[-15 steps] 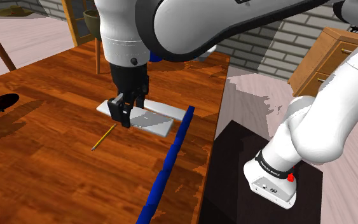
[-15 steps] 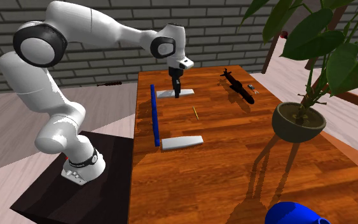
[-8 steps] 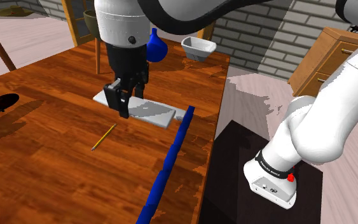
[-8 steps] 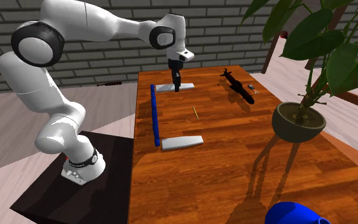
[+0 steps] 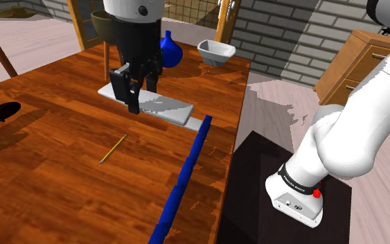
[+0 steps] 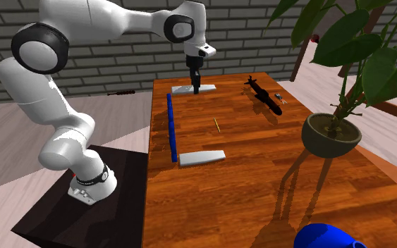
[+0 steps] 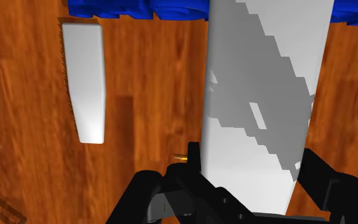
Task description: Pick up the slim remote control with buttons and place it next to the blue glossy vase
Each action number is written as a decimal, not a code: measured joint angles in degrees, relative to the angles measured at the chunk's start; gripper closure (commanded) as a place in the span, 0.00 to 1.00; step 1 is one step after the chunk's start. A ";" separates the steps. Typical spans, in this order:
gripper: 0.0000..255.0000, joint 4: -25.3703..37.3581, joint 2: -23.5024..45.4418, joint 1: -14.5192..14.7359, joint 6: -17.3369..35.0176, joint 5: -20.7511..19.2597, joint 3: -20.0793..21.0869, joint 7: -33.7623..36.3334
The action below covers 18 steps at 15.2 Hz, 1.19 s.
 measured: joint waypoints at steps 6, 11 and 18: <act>1.00 4.27 0.43 -0.36 -3.90 -0.22 -0.37 -0.60; 1.00 2.46 -1.17 -3.23 -3.62 0.14 -3.81 -6.92; 1.00 3.45 -0.58 -7.59 -4.12 -0.50 -8.98 -16.36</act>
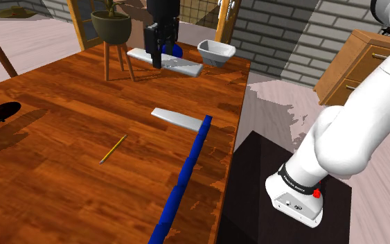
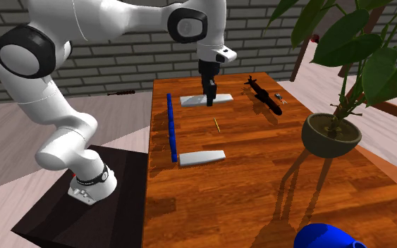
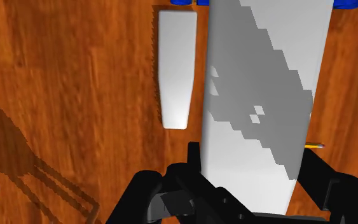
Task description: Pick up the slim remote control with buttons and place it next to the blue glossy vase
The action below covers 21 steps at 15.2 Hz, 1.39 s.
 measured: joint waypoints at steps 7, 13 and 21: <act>1.00 3.11 2.92 -4.33 -0.25 -0.98 -4.82 -9.02; 1.00 9.34 7.77 -7.83 -1.63 -1.77 -8.27 -15.92; 1.00 22.40 17.59 -12.72 -4.82 -2.27 -12.17 -24.89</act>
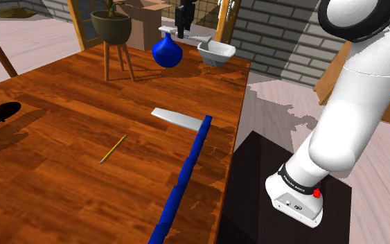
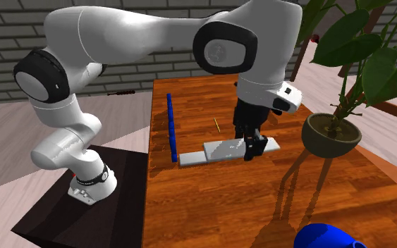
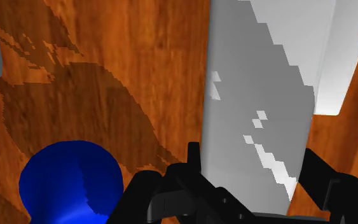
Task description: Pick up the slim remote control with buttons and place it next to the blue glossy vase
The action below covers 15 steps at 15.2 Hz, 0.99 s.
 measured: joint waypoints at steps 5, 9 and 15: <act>1.00 7.15 5.67 -2.38 -1.42 0.02 -1.41 -3.87; 1.00 3.18 5.00 -2.60 1.88 0.08 -1.48 -4.10; 1.00 -2.45 4.26 -2.68 6.77 0.10 -1.50 -4.08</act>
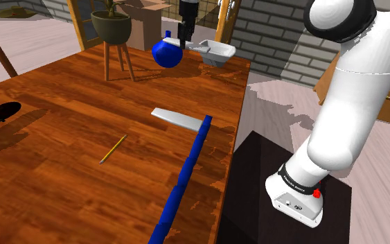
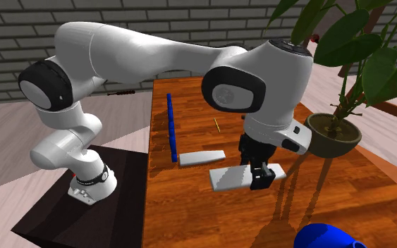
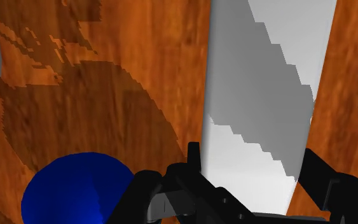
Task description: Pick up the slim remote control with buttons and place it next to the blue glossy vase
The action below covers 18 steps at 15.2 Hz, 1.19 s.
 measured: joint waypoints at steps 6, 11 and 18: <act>1.00 -5.21 -0.38 -0.04 4.83 0.00 -0.01 0.07; 1.00 -8.61 0.04 0.02 8.65 -0.05 0.01 0.27; 1.00 -12.68 0.85 -0.05 13.53 -0.11 -0.04 0.28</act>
